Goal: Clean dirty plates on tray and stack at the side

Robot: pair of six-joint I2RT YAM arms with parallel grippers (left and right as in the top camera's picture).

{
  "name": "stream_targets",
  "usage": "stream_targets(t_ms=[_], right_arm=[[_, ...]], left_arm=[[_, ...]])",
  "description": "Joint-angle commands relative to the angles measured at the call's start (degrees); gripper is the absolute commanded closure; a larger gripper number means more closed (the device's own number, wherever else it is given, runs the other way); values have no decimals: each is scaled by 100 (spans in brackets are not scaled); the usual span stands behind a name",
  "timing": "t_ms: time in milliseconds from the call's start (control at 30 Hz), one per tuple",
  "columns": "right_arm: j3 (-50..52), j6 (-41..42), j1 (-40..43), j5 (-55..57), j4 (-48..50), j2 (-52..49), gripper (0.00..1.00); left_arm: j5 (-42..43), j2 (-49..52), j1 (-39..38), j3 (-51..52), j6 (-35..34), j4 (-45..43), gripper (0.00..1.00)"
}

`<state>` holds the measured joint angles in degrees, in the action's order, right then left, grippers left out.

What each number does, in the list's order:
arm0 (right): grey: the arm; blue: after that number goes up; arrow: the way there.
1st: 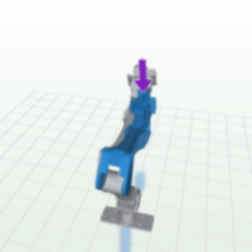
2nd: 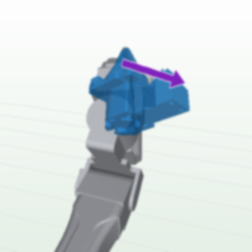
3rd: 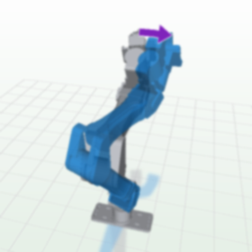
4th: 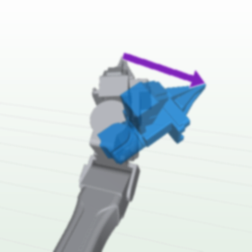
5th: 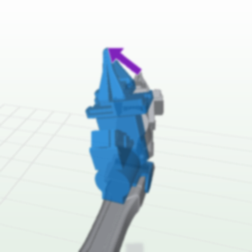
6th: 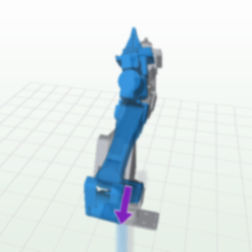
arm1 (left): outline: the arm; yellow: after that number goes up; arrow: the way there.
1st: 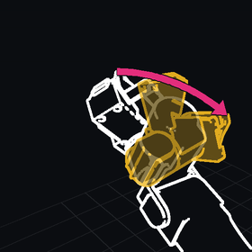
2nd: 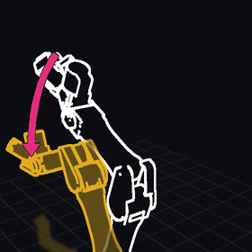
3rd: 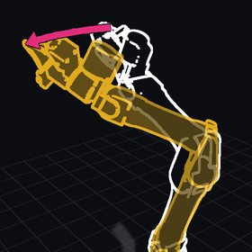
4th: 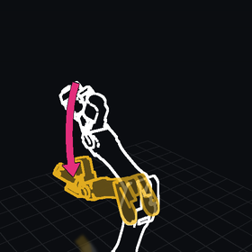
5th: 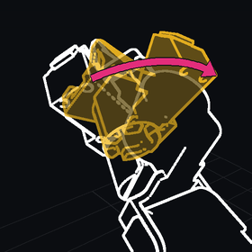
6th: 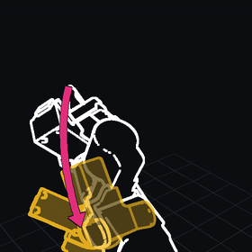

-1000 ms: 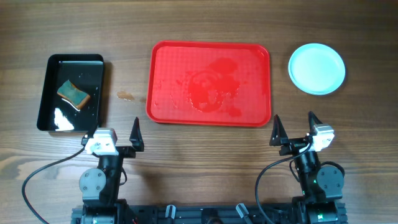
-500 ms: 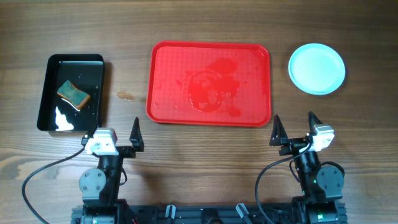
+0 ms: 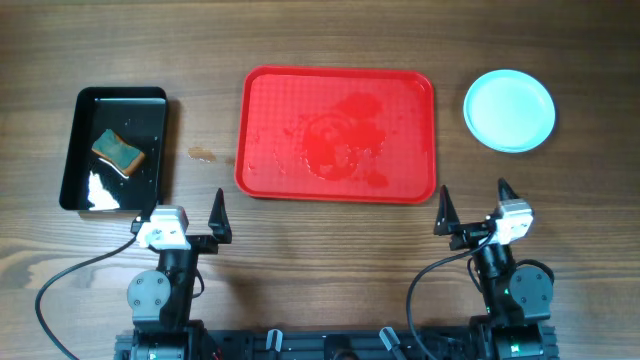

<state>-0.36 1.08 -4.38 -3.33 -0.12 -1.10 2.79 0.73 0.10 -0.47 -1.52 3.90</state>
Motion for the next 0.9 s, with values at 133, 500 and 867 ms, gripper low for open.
stream_targets(t_ms=[133,500,867], right_arm=[[7,-1447,33,101,11,94,0],[7,-1102,33,59,11,94,0],[7,-1121,33,57,17,90,0]], left_arm=[[-114,-50,-22,15,111,48,0],[-114,-50,-22,15,111,48,0],[-114,-50,-22,15,111,48,0]])
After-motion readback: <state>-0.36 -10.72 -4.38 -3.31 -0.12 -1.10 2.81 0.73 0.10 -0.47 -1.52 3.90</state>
